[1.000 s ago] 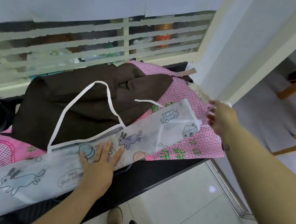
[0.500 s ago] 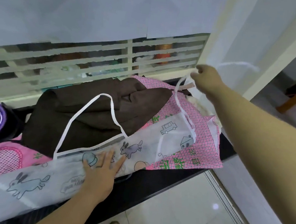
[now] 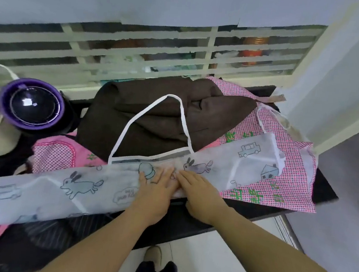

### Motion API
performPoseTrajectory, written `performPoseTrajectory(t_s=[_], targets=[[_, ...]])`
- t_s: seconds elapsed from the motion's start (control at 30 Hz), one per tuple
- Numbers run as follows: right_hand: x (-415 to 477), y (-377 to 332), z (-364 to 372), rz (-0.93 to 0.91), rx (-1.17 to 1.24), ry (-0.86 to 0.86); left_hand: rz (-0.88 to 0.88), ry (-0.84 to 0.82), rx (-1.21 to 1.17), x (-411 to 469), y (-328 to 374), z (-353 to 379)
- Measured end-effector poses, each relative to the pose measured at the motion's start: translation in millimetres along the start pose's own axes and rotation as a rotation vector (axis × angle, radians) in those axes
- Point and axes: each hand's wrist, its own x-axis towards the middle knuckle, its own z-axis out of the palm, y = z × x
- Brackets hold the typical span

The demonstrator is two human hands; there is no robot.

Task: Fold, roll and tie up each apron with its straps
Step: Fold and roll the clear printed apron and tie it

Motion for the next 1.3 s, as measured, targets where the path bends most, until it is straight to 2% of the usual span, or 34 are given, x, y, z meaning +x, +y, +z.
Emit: performPoseTrajectory(t_s=[0.13, 0.3, 0.5, 0.67, 0.73, 0.87, 0.97, 1.17, 1.3], targets=[[8, 14, 13, -0.019, -0.107, 0.03, 0.079, 0.23, -0.017, -30, -41, 23], [7, 20, 13, -0.099, -0.19, 0.123, -0.047, 0.367, 0.004, -80, -96, 35], [16, 7, -11, -0.042, -0.157, -0.001, -0.254, 0.346, -0.086, -108, -134, 27], [43, 16, -24, 0.129, -0.229, -0.152, -0.495, 0.318, -0.271, -126, -172, 14], [56, 11, -39, 0.165, -0.291, -0.23, -0.579, 0.253, -0.315, -127, -189, 8], [78, 2, -62, 0.186, -0.384, -0.413, -0.582, 0.071, -0.332, -123, -218, -1], [91, 3, -66, 0.187, -0.448, -0.518, -0.649, -0.044, -0.349, -131, -242, -4], [111, 0, -63, 0.195, -0.537, -0.646, -0.78, -0.03, -0.363, -149, -259, -3], [113, -4, -63, 0.226, -0.487, -0.641, -0.831, 0.108, -0.648, -156, -263, 2]])
